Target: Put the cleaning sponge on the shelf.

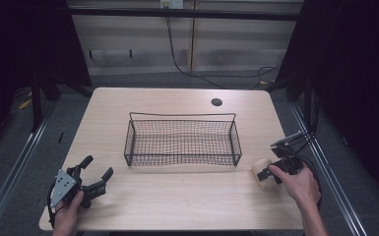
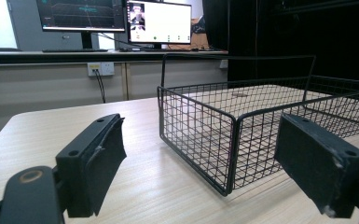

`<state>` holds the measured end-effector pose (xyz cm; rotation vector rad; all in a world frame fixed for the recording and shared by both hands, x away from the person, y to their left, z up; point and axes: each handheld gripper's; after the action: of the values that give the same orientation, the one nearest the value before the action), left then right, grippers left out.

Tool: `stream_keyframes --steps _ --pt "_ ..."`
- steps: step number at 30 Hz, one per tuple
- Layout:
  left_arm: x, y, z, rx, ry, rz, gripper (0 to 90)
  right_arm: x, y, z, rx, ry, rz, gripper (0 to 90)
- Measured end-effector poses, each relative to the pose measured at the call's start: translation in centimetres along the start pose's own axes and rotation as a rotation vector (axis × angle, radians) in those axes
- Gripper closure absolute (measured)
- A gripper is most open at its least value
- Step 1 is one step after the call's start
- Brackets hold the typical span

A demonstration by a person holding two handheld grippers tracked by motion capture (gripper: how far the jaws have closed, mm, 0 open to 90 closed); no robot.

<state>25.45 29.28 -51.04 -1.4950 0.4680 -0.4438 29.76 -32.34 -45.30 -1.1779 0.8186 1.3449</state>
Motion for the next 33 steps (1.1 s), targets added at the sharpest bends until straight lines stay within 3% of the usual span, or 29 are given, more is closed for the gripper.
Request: stream_keyframes --steps 24,33 --pt "0.0 0.0 0.0 -0.001 0.000 0.000 15.7 -2.3 -0.7 1.8 -0.044 0.004 0.043 27.7" --pt "0.0 0.0 0.0 0.000 0.000 0.000 15.7 -3.4 -0.8 2.1 -0.056 -0.001 0.027 27.7"
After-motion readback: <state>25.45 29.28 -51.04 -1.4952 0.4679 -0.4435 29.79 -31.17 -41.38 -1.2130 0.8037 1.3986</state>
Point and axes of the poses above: each handheld gripper's, and its own axes: x roughly forward along the jaws, y roughly out of its underside, z roughly to its left, and after that the axes turned 1 degree about x, right-handed
